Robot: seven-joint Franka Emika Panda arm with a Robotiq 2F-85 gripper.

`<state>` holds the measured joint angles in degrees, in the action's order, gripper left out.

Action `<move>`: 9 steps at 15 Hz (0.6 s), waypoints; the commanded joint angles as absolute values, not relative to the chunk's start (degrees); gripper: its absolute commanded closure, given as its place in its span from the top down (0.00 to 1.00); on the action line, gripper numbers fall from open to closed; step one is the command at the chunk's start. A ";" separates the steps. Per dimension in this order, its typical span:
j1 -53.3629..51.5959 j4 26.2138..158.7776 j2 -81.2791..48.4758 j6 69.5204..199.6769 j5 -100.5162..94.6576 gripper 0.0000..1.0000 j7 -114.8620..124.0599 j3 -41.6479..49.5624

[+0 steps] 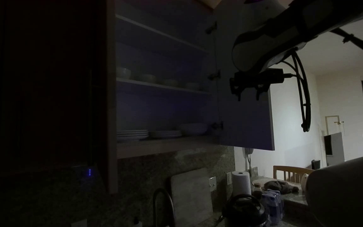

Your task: Close the right cabinet door

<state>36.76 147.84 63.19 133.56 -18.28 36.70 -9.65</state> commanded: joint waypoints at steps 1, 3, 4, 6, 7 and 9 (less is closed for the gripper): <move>37.57 147.56 63.20 132.66 -19.18 0.41 36.60 -8.88; 38.17 147.51 63.18 132.39 -18.95 0.28 36.49 -7.66; 38.50 147.51 63.15 132.34 -18.87 0.20 36.47 -7.29; 39.04 147.34 62.52 132.10 -18.81 0.10 36.33 -6.81; 39.29 147.20 62.07 131.93 -18.52 0.11 36.89 -6.80; 39.27 146.90 61.53 131.50 -18.58 0.07 36.46 -6.68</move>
